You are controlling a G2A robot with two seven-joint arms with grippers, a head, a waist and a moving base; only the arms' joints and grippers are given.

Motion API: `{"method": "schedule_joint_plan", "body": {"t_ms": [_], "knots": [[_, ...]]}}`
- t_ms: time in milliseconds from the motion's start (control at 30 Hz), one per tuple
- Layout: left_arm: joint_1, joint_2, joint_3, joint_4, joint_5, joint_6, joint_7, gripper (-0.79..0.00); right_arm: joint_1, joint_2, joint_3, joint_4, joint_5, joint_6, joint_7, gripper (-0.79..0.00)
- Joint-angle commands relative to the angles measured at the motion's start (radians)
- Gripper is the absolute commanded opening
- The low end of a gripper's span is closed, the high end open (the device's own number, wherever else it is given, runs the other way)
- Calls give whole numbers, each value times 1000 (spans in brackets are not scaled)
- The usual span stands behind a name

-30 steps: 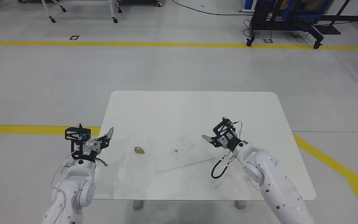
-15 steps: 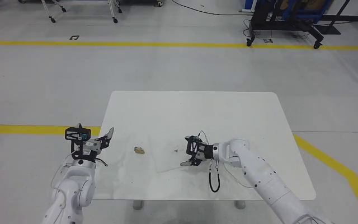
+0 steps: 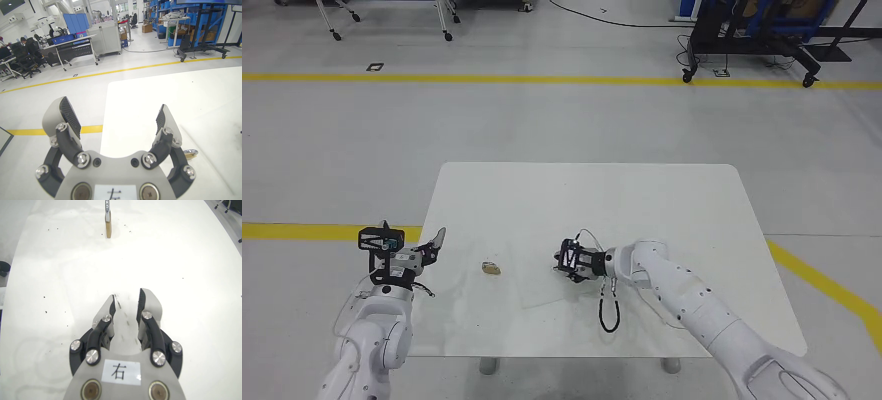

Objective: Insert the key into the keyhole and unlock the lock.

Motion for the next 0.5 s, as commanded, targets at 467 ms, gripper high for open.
{"method": "schedule_joint_plan", "body": {"t_ms": [467], "knots": [[0, 0, 0, 0, 0, 0, 0, 0, -84, 55, 107, -130, -54, -8, -89, -785]]}}
